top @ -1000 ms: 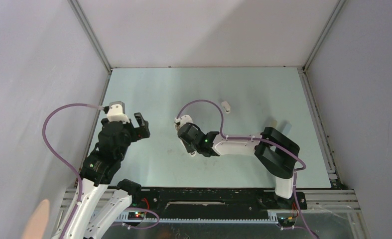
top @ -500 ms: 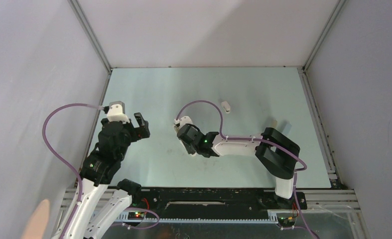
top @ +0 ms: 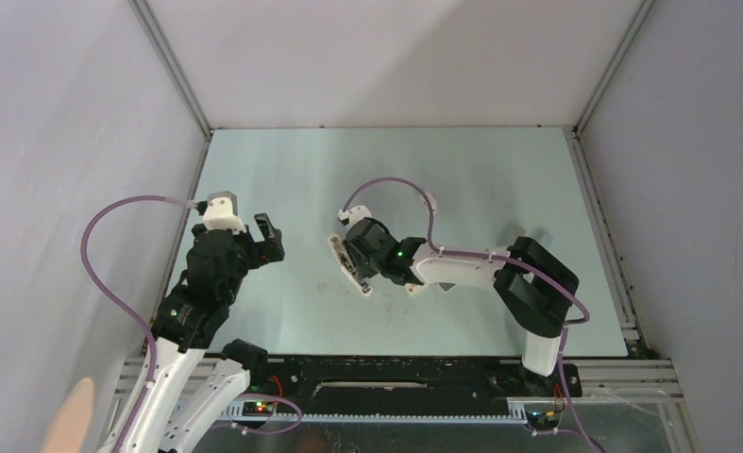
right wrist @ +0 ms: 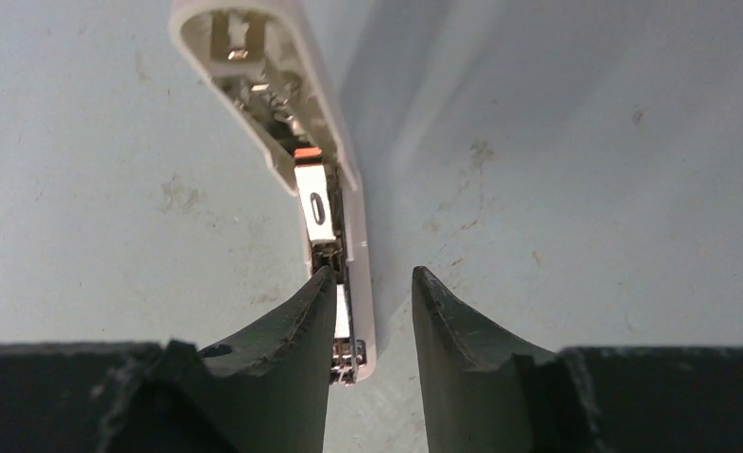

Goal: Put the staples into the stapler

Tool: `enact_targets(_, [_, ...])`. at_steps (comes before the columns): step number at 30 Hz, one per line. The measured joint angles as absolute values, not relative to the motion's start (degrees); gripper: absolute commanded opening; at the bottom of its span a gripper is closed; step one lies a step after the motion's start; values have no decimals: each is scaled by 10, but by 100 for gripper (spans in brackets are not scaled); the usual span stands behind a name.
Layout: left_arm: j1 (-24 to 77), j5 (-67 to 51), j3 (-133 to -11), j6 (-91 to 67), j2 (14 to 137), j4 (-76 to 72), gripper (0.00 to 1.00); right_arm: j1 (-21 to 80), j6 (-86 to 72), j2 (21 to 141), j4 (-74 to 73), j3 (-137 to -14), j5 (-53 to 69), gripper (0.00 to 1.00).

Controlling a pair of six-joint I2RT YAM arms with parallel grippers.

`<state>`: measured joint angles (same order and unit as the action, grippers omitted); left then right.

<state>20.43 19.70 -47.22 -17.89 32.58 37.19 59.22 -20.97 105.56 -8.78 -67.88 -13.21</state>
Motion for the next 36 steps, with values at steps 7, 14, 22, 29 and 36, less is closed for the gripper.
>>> enact_targets(7, [204,197,-472,-179,327,372,100,573,-210,1061,-65,-679,-105,38])
enact_targets(14, [204,194,-472,-179,335,372,100,572,-209,1091,-64,-695,-87,38])
enact_targets(22, [203,193,-472,-179,339,372,100,576,-209,1097,-86,-695,-95,37])
enact_targets(29, [203,193,-472,-179,342,372,100,582,-209,1089,-89,-686,-106,38])
enact_targets(36, [202,171,-472,-185,358,370,100,597,-195,1024,-114,-651,-105,48])
